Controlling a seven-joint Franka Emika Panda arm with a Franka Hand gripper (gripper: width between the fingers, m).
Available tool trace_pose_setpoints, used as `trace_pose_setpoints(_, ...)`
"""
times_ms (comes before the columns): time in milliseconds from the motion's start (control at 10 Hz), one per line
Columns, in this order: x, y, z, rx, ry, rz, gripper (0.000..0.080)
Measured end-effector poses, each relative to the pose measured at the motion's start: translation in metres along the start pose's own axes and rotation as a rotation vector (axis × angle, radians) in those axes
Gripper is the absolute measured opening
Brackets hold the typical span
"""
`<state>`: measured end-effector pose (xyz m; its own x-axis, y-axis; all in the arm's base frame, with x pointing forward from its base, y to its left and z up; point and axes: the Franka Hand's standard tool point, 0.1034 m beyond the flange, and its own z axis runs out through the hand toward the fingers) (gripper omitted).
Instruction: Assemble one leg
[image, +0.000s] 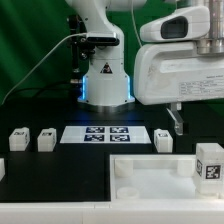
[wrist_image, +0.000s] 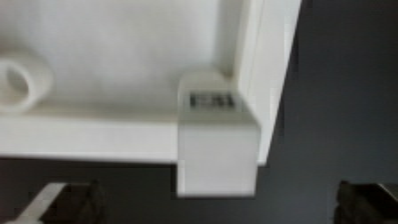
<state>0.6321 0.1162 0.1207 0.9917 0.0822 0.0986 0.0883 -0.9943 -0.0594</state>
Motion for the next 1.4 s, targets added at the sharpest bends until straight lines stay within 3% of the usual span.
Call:
trace_pose_setpoints(200,-0.001,-0.001,0.007,-0.001,-0.004,0.010,0.0649)
trace_pose_setpoints(700,-0.011,0.000,0.040,-0.009,-0.030,0.025,0.0649)
trace_pose_setpoints(1000,-0.011,0.000,0.041,-0.010,-0.031,0.066,0.0627)
trace_pose_setpoints(1100,-0.011,0.000,0.041,-0.010,-0.031,0.065,0.0457)
trace_pose_setpoints(1200,-0.011,0.000,0.041,-0.009,-0.031,0.110,0.0457)
trace_pose_setpoints(1300,-0.011,0.000,0.041,-0.010,-0.031,0.215,0.0290)
trace_pose_setpoints(1400,-0.011,-0.001,0.041,-0.012,-0.030,0.302,0.0291)
